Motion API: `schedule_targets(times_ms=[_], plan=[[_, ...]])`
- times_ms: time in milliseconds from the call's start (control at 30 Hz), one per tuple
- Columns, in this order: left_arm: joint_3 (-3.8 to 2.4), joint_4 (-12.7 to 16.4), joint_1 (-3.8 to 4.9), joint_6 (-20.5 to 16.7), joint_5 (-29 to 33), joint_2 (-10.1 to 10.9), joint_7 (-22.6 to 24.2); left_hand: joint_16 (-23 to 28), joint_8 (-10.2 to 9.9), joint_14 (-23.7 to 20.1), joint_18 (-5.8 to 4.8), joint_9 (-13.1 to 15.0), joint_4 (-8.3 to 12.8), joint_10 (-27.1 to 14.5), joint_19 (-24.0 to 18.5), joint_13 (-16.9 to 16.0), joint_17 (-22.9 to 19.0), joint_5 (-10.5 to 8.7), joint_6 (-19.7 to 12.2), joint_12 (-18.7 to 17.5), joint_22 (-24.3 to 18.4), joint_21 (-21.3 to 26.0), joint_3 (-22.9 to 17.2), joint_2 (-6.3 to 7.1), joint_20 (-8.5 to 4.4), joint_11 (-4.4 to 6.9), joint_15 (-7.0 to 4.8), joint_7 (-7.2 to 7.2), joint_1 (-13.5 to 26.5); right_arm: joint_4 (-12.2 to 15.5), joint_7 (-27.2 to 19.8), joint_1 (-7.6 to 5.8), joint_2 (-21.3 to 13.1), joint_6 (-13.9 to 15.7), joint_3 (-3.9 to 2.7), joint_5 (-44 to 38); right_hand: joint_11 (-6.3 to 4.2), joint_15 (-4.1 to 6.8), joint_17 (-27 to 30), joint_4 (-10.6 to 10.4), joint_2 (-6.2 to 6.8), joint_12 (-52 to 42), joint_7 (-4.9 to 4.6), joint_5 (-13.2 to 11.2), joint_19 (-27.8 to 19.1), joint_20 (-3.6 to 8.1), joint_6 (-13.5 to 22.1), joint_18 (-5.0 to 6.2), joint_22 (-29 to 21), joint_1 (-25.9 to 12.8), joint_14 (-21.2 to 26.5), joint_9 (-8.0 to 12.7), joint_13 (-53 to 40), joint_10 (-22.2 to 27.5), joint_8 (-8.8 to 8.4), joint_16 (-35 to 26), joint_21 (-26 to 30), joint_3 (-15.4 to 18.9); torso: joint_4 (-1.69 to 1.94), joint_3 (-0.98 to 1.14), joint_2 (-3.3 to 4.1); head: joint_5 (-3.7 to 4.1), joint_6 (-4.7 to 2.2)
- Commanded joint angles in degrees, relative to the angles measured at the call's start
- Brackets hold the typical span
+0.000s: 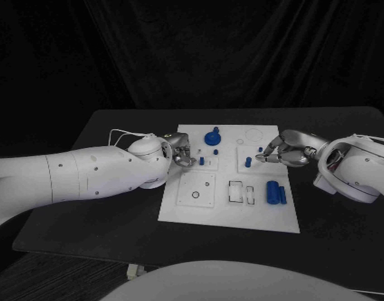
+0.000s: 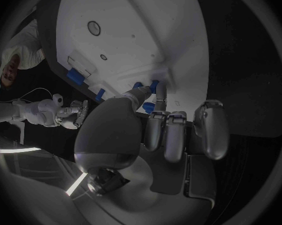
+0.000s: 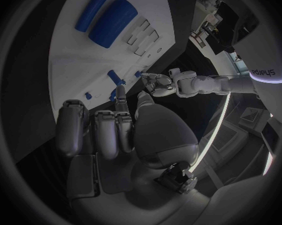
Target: Assemble the parts on the task board
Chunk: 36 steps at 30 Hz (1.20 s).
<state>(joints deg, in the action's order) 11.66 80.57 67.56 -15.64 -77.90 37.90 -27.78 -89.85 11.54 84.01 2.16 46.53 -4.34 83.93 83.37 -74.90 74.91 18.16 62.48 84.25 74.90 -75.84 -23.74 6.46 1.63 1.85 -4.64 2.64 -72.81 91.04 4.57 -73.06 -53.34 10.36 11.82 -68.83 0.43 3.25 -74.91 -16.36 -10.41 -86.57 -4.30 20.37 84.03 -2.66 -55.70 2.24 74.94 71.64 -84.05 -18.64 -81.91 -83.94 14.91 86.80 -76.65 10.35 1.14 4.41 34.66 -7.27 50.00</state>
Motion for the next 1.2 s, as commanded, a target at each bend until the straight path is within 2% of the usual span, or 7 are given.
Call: schedule_targets(times_ms=[33, 100, 333, 667, 867, 1100, 1200], plan=[[0.51, -0.49, -0.64, 3.09, 0.12, -0.17, -0.97, -0.15, -0.29, 5.99, 1.03, -0.31, 1.82, 3.05, 0.12, -11.06, 15.09, -2.53, 0.8, 0.23, 10.73, 0.35, -2.05, 0.4, -0.22, 0.72, -0.58, -1.28, 2.3, 0.04, 0.51, 0.16, -0.03, 0.29, -0.02, -0.06, -0.47, 0.37, -7.83, 0.01, 0.02, 0.2, -0.12, 0.39, -0.36, -0.11, -0.21, 1.01, 10.74, 0.43, -4.09, 0.05, -0.11, -2.04, -0.17, -0.33, 0.2, 0.22, 0.02, 0.01, 0.02, 0.02, 0.0], [0.51, -0.56, -0.64, 3.28, 0.12, -0.18, -0.79, -0.15, -0.84, 5.99, 1.04, -0.84, 0.33, 2.91, 0.05, -10.94, 15.09, -4.81, 0.91, 0.06, 10.67, 0.68, -0.75, 0.19, -0.25, 0.74, -0.64, -1.29, 3.68, 0.04, 0.5, 0.16, -0.05, 0.28, -0.02, -0.06, -0.47, 0.37, -7.83, 0.01, 0.02, 0.2, -0.12, 0.39, -0.36, -0.11, -0.21, 1.01, 10.74, 0.43, -4.09, 0.05, -0.11, -2.04, -0.17, -0.33, 0.2, 0.22, 0.0, -0.01, 0.03, -0.01, 0.0], [0.51, -0.8, -0.65, 3.92, 0.12, -0.31, -0.48, -0.15, -2.5, 5.99, 1.19, -2.03, -2.51, 2.53, -0.23, -10.63, 15.09, -7.51, 0.0, -0.4, 10.49, 1.68, 2.49, -0.17, -0.05, 0.11, -0.18, -0.48, 5.74, 0.03, 0.49, 0.17, -0.07, 0.24, -0.02, -0.06, -0.46, 0.36, -7.82, 0.02, 0.03, 0.21, -0.13, 0.43, -0.37, -0.11, -0.17, 1.02, 10.73, 0.51, -4.09, 0.07, -0.08, -2.02, -0.2, -0.33, 0.24, 0.25, 0.0, 0.01, 0.01, 0.09, 0.0], [0.51, -0.93, -0.65, 3.95, 0.12, -0.37, -0.19, -0.15, -3.04, 5.99, 1.28, -2.2, -3.07, 2.31, -0.4, -10.43, 15.09, -8.24, -1.03, -0.7, 10.37, 2.27, 3.91, -0.19, 0.18, -0.24, 0.07, -0.05, 5.64, 0.0, 0.47, 0.18, -0.05, 0.15, -0.02, -0.06, -0.46, 0.36, -7.8, 0.04, 0.03, 0.21, -0.13, 0.46, -0.36, -0.11, -0.17, 1.01, 10.74, 0.57, -4.08, 0.08, -0.09, -2.03, -0.21, -0.34, 0.22, 0.25, 0.0, 0.0, -0.01, 0.06, 0.0], [0.51, -0.84, -0.65, 3.23, 0.12, -0.27, 0.42, -0.15, -3.02, 5.99, 1.28, -1.47, -3.97, 2.33, -0.42, -10.51, 15.09, -8.23, -3.72, -0.58, 10.36, 2.57, 6.08, -0.23, 0.66, -0.93, 0.62, 0.79, 5.9, 0.02, 0.47, 0.19, -0.09, 0.1, -0.02, -0.06, -0.47, 0.36, -7.77, 0.07, 0.04, 0.21, -0.13, 0.51, -0.35, -0.11, -0.16, 1.01, 10.74, 0.63, -4.07, 0.08, -0.08, -2.02, -0.22, -0.36, 0.2, 0.24, -0.01, 0.0, -0.01, 0.1, 0.0], [0.51, -0.67, -0.65, 1.99, 0.12, -0.11, 1.3, -0.15, -1.45, 5.99, 1.36, 0.67, -5.01, 2.27, -0.49, -10.53, 15.09, -8.79, -7.56, -0.54, 10.33, 3.06, 8.86, -0.56, 1.28, -1.64, 1.27, 1.63, 5.6, 0.01, 0.5, 0.2, -0.08, 0.01, -0.02, -0.06, -0.48, 0.36, -7.82, 0.17, 0.07, 0.2, -0.11, 0.68, -0.36, -0.11, -0.18, 1.01, 10.73, 0.85, -4.09, 0.08, -0.11, -2.04, -0.22, -0.33, 0.24, 0.21, 0.03, 0.01, -0.02, 0.15, 0.0], [0.51, -0.55, -0.65, 1.08, 0.12, 0.03, 1.81, -0.15, 0.28, 5.99, 1.4, 2.47, -5.57, 2.19, -0.56, -10.49, 15.09, -9.04, -9.96, -0.58, 10.3, 3.36, 10.29, -0.85, 1.56, -1.93, 1.53, 1.96, 5.06, 0.0, 0.53, 0.2, -0.06, -0.05, -0.02, -0.06, -0.48, 0.36, -7.82, 0.17, 0.07, 0.2, -0.11, 0.68, -0.36, -0.11, -0.18, 1.01, 10.73, 0.85, -4.09, 0.08, -0.11, -2.04, -0.22, -0.33, 0.24, 0.21, 0.02, 0.0, -0.03, 0.09, 0.0]])
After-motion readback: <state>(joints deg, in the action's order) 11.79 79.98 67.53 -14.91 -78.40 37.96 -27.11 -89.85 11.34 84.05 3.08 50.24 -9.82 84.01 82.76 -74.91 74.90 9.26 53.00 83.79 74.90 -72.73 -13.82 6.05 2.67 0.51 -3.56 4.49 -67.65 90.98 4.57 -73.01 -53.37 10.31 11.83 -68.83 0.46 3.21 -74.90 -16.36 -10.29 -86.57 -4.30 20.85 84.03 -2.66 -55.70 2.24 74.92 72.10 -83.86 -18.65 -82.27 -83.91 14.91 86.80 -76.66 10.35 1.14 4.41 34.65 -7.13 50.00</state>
